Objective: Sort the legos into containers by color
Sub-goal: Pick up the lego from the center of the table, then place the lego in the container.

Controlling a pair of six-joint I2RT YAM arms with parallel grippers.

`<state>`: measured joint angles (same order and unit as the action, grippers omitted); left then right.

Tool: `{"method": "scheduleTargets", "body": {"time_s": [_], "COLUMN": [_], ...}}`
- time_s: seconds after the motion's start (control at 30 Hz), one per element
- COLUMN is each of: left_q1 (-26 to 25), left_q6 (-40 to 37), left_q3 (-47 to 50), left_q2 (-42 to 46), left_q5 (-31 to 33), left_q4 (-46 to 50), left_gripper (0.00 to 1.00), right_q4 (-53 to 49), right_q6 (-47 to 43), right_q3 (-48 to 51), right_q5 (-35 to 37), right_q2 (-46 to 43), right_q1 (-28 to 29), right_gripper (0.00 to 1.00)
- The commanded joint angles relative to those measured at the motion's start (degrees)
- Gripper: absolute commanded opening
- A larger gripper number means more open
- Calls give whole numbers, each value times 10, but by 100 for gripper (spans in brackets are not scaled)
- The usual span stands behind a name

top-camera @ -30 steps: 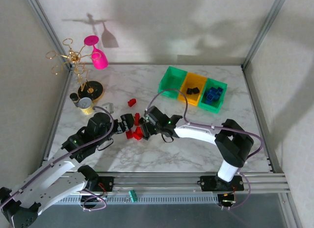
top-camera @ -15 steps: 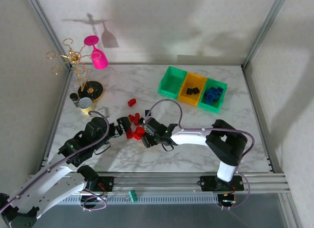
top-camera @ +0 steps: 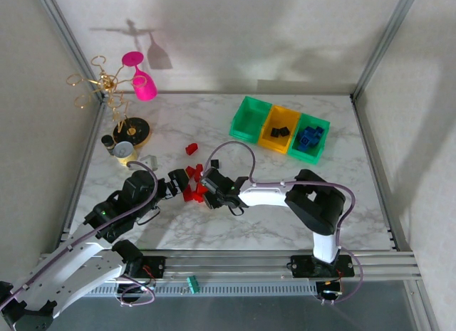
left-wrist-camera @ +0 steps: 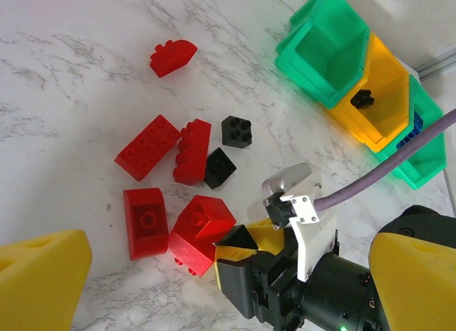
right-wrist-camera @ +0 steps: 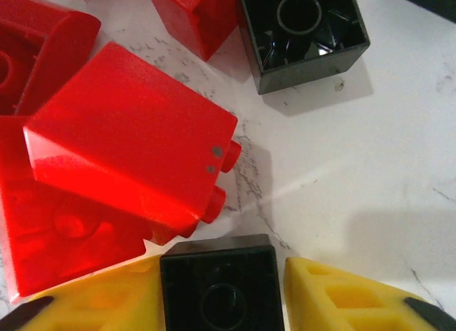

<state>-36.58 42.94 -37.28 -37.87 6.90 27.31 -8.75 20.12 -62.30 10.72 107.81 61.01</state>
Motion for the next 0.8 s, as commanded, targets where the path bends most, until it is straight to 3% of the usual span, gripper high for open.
{"method": "scheduleTargets", "body": {"time_s": [0.0,0.43,0.77], "left_q1": [4,5,5], "left_q6": [2,-5,-11], "left_q3": [-2,-17,-31], "left_q2": [3,-22,-74], "left_q5": [9,-15,-41], "left_q4": [15,-6,-62], "left_gripper": [100,100,100], "right_q4": [-6,-29,-89], "right_q6": [-3,41,50], "right_q3": [-13,51,29], "right_q5": [13,-19,-14], "right_q2": [7,-115,-182], "right_q1": [0,-47,-207], "right_gripper": [40,33,33]}}
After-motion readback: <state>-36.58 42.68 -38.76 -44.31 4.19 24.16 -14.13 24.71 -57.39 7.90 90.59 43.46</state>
